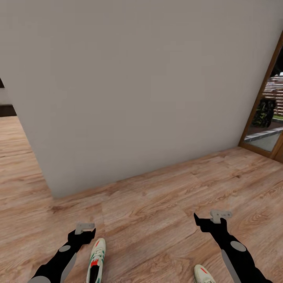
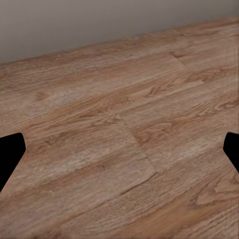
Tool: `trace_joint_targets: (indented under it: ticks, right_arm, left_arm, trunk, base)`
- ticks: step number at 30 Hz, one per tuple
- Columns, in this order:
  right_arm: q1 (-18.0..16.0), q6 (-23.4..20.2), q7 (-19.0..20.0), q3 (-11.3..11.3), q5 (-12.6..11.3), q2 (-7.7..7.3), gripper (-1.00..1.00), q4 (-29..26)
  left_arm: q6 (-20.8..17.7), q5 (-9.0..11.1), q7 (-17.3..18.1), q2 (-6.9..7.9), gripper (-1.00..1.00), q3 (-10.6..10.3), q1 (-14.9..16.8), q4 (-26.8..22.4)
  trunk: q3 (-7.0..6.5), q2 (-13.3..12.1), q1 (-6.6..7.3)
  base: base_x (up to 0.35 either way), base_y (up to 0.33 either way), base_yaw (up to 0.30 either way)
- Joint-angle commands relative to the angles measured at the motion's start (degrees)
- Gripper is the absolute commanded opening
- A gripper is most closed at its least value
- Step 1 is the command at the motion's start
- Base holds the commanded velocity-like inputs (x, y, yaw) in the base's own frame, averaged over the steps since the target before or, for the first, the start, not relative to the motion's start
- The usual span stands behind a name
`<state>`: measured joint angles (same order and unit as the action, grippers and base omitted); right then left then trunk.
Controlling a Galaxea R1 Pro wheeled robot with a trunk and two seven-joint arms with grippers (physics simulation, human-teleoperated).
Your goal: Pick up the two gym shoes and the two sandals from the corridor floor and place them onto the hallstand (shoe rack) in the corridor, making sure they are on the rack and not on the floor. Arrange them so the two gym shoes are next to each other and the two sandals are next to each other.
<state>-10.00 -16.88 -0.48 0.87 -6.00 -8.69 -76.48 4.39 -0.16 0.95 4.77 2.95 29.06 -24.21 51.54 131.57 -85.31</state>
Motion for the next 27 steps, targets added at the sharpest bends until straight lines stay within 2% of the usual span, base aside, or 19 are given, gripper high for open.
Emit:
trace_joint_targets:
  ticks: [1,27]
  right_arm:
    - [-0.02,-0.26,-0.05,0.01,-0.59,-0.01,1.00,-0.09]
    - [-0.02,-0.26,-0.05,0.01,-0.59,-0.02,1.00,-0.16]
  left_arm:
    - [0.18,-0.02,0.10,-0.02,1.00,0.17,0.04,0.04]
    - [0.18,-0.02,0.10,-0.02,1.00,0.21,0.04,0.04]
  trunk:
    - [0.24,0.44,-0.21]
    - [4.91,10.87,-5.92]
  base:
    - [0.000,0.000,0.000]
    - [0.000,0.000,0.000]
